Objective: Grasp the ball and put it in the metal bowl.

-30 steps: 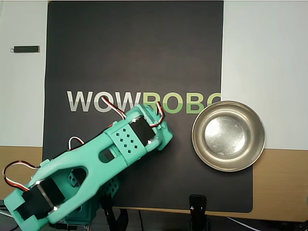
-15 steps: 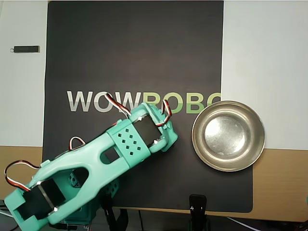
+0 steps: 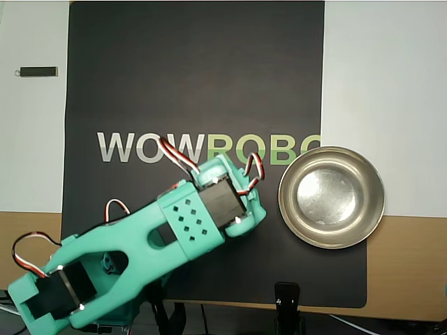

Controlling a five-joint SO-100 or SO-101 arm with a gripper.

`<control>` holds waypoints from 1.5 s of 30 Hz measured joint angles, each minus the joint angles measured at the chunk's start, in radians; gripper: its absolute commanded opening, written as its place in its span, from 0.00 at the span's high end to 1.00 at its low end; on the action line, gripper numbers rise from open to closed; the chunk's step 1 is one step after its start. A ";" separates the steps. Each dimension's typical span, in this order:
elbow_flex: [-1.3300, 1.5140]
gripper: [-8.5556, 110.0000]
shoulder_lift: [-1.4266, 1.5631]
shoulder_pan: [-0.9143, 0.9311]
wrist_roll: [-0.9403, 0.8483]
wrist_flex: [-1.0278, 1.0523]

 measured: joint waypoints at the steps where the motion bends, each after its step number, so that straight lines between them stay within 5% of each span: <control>1: -0.014 0.73 0.000 0.002 0.000 0.015; 10: -0.054 0.73 0.000 0.018 0.006 0.041; 45: -0.054 0.73 0.000 0.009 0.690 0.040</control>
